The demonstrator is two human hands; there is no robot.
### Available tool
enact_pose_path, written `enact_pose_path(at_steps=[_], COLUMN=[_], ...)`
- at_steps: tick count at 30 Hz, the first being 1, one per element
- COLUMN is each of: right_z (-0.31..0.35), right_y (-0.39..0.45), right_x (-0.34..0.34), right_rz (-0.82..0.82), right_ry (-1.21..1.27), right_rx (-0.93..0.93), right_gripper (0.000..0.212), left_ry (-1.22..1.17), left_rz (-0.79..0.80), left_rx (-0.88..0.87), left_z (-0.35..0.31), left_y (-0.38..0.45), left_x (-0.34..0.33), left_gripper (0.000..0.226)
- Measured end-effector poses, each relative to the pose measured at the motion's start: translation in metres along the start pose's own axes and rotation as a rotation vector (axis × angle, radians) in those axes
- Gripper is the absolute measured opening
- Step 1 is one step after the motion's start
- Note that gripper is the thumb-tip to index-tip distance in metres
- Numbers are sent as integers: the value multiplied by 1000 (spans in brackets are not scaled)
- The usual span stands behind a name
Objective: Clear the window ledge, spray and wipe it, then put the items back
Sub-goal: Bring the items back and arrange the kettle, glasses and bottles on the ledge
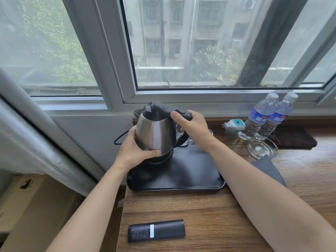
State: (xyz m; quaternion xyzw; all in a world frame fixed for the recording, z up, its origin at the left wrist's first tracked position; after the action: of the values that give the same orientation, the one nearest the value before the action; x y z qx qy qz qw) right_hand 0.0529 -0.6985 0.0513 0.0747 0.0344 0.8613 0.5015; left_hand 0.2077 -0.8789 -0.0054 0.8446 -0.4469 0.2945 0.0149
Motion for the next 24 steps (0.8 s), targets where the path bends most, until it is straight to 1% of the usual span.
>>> enact_pose_path(at_steps=[1, 2, 4, 5, 7, 9, 10, 11, 13, 15, 17, 18, 21, 22, 24], right_z=[0, 0, -1, -2, -1, 0, 2, 4, 6, 7, 7, 7, 5, 6, 8], right_y=[-1, -1, -2, -3, -5, -6, -7, -6, -7, -9, -13, -15, -15, -15, -15], right_x=[-1, -2, -2, -2, -1, -1, -1, -1, -4, -9, -15, -17, -20, -20, -19], right_rz=[-24, -49, -81, -95, -120, -136, -141, -146, -150, -142, -133, -132, -133, -135, -136], right_ry=[20, 37, 54, 46, 32, 30, 25, 20, 19, 38, 28, 14, -22, -43, -80], right_rx=[-4, -7, -17, -23, -18, -2, 8, 17, 18, 16, 22, 24, 16, 17, 17], right_gripper=[65, 68, 63, 56, 40, 36, 35, 34, 35, 50, 69, 71, 60, 60, 67], left_ry=[-7, -11, 36, 75, 202, 317, 324, 300, 229, 186, 162, 157, 162, 165, 171], left_rz=[31, 66, 109, 101, 47, -24, -48, -55, -77, -89, -96, -93, -91, -91, -89], left_rx=[-3, -4, 26, 34, 30, 10, 3, 28, 110, 155, 149, 138, 122, 122, 133], left_z=[2, 5, 14, 20, 29, 33, 36, 37, 43, 48, 53, 53, 53, 54, 57], left_y=[4, 7, 11, 11, 9, 1, -1, -4, -4, -2, -2, -4, -7, -6, -3], left_x=[2, 3, 4, 3, -2, -8, -12, -15, -18, -19, -18, -18, -17, -16, -16], left_gripper=[119, 130, 149, 150, 131, 109, 103, 103, 110, 121, 129, 130, 126, 126, 128])
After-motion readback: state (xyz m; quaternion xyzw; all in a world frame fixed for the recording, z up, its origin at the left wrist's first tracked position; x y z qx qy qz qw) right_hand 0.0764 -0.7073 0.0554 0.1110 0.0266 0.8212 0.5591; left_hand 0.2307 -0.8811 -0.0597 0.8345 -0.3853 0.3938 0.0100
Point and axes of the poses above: each hand's wrist, its own y-axis towards the middle knuckle, its own x-axis out of the back of the hand, z = x × y, the point moved 2 cm from there along y, towards the middle knuckle, and after that the axes turned 9 degrees about x, right-handed, at the moved point
